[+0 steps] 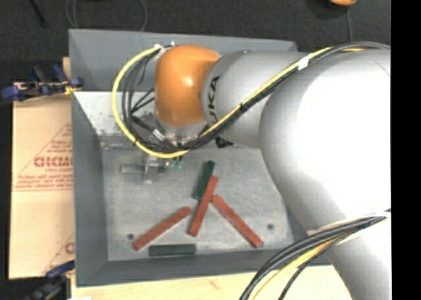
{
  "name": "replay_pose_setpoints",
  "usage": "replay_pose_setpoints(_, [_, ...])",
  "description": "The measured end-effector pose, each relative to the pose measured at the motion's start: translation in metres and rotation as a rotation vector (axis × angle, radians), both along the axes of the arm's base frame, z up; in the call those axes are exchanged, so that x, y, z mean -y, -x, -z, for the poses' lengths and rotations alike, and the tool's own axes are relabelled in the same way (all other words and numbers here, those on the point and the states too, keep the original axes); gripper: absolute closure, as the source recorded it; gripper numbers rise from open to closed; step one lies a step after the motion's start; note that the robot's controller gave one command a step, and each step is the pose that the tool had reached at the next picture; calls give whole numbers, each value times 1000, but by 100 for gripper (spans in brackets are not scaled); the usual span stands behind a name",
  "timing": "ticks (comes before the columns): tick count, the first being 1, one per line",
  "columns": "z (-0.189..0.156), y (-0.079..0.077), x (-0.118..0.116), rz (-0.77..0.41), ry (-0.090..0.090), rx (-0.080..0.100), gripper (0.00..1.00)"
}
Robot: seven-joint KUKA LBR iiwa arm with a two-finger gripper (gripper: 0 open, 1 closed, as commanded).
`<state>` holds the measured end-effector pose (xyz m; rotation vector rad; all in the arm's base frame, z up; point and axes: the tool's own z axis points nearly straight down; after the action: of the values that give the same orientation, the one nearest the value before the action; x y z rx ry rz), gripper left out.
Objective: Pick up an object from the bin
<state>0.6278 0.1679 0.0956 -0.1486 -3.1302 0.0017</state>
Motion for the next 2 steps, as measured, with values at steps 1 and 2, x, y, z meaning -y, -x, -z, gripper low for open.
replay_pose_setpoints(1, [-23, -2, 0, 0, -2, 7, 100])
replay_pose_setpoints(2, [-39, -3, -1, 0, -3, 15, 100])
